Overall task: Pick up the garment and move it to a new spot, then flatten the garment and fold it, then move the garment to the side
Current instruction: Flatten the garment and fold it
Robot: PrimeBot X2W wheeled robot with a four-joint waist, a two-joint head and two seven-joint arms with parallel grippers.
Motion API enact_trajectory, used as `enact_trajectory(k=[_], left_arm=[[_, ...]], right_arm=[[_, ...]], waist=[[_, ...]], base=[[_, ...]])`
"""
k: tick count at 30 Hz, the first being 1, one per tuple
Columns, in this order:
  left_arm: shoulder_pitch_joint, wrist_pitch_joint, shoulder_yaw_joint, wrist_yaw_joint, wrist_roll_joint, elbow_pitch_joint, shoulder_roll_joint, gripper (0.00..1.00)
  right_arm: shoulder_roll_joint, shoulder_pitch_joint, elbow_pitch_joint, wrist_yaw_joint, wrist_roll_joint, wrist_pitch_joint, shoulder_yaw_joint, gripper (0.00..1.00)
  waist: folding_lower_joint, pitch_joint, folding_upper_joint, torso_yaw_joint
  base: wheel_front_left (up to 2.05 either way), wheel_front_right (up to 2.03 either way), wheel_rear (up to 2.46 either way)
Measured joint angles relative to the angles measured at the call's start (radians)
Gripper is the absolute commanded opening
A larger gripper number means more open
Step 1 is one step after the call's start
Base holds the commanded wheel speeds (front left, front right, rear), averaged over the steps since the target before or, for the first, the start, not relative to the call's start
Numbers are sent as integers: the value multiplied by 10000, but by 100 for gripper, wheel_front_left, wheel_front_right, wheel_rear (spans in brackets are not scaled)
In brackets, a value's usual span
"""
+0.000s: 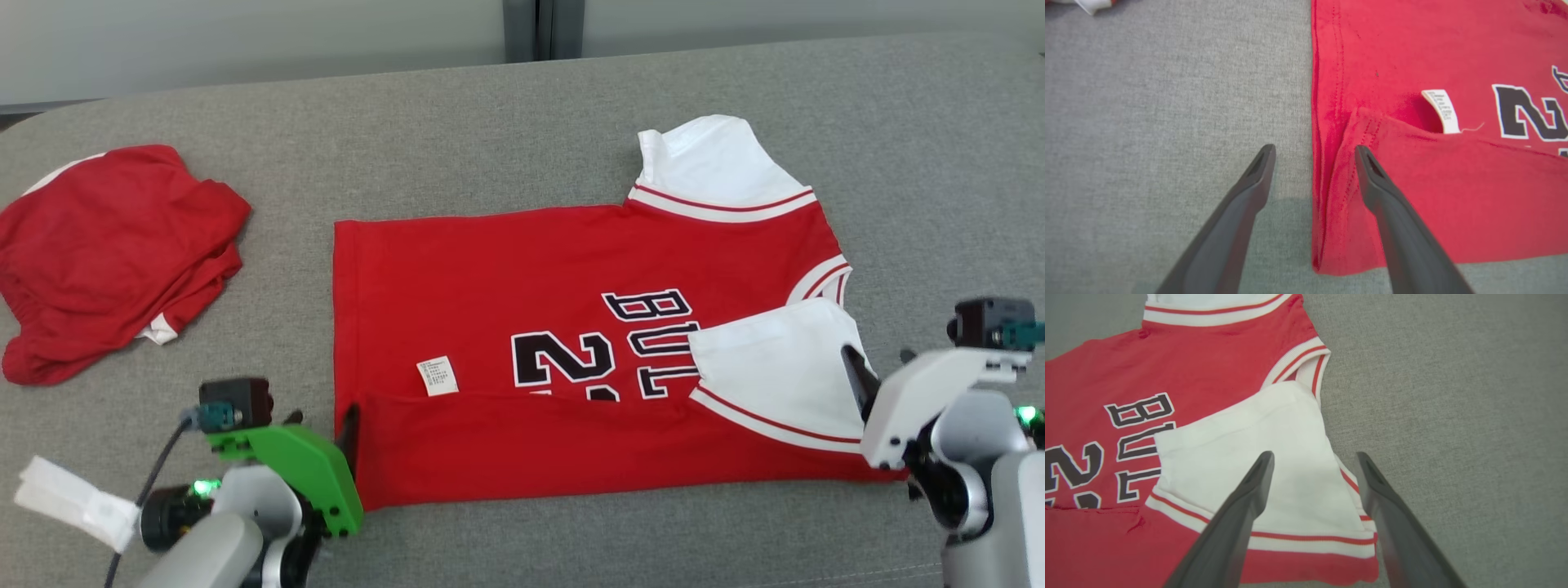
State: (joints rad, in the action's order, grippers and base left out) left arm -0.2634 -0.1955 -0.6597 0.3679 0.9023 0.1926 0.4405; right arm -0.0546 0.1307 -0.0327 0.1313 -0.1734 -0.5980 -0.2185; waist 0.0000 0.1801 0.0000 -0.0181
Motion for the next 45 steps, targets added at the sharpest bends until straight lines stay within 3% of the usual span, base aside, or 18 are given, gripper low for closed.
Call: enact_trajectory(k=[7, 16, 30, 31, 32, 33, 45], left_arm=[[-2467, -652, 90, -343, -265, 869, -284, 100], [-5113, -1099, 27, -867, -531, 3026, -729, 100], [-6618, -1350, -355, -1392, -917, 4916, -1062, 100], [-6662, -1404, -399, -1406, -934, 4957, -1089, 79], [-6720, -1473, -428, -1455, -934, 4976, -1112, 25], [-6752, -1544, -451, -1486, -922, 4987, -1156, 0], [-6923, -1404, -665, -1709, -876, 4560, -1824, 0]], right_arm=[[-838, 2894, -558, 0, -483, -828, 811, 100], [-1411, 6189, -2813, 0, -1149, -763, 1868, 100], [-1891, 8105, -4974, -2, -1549, 314, 3375, 100], [-1929, 8164, -5078, -2, -1603, 330, 3419, 100], [-2006, 8218, -5191, -2, -1639, 336, 3461, 100], [-2080, 8276, -5315, -2, -1674, 341, 3471, 100], [-2765, 9681, -6723, -2, -1563, 510, 3191, 100]], waist=[[0, 516, 0, -3], [0, 1542, 0, -156], [1, 2779, 1, -485], [1, 2814, 1, -475], [0, 2840, 1, -446], [0, 2860, 1, -408], [0, 3270, 1, 382]], base=[[0, 0, 0], [0, 0, 0], [0, 0, 0], [0, 0, 0], [0, 0, 0], [0, 0, 0], [0, 0, 0]])
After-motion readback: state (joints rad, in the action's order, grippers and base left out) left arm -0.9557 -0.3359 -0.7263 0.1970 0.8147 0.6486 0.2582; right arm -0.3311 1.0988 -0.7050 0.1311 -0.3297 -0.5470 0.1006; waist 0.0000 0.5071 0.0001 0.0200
